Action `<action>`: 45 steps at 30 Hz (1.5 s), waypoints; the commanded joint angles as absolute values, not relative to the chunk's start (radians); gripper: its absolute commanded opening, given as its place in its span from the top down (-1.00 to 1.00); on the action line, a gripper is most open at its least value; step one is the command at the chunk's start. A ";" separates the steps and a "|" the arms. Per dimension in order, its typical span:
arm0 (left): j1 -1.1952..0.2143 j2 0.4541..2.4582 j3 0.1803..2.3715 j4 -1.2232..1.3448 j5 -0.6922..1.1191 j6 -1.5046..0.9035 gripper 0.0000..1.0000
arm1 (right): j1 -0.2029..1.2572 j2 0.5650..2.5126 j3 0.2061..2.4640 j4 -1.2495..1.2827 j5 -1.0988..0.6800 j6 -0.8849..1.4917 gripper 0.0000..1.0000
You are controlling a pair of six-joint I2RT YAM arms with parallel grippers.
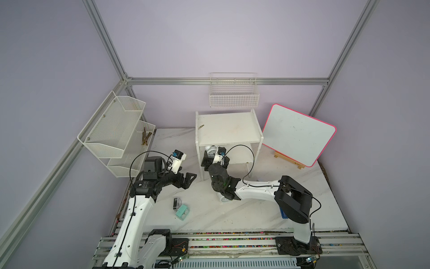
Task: Place the alarm clocks on the shelf by style
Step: Place the alarm on the shelf.
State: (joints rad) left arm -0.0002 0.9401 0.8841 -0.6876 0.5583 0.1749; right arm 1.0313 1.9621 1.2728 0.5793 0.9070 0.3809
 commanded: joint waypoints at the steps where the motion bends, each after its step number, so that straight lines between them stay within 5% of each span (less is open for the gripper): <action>1: 0.006 0.940 0.874 -0.652 0.586 0.174 -1.00 | 1.020 1.992 1.291 0.608 0.943 0.384 -0.17; 13: 0.007 0.937 0.871 -0.653 0.597 0.175 -1.00 | 1.015 1.999 1.272 0.639 0.939 0.388 -0.29; 25: 0.007 0.940 0.868 -0.652 0.609 0.176 -1.00 | 1.051 1.957 1.252 0.677 0.957 0.306 -0.97; 36: 0.005 0.951 0.854 -0.643 0.694 0.217 -1.00 | 1.082 1.840 1.146 0.665 0.931 0.285 -0.98; 45: -0.110 0.960 0.859 -0.680 0.699 0.293 -1.00 | 1.110 1.610 1.027 0.329 0.774 0.406 -0.98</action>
State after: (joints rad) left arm -0.0505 0.9535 0.8516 -0.6754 0.6785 0.2379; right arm 1.1023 1.6794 1.0657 0.4931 0.8440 0.3420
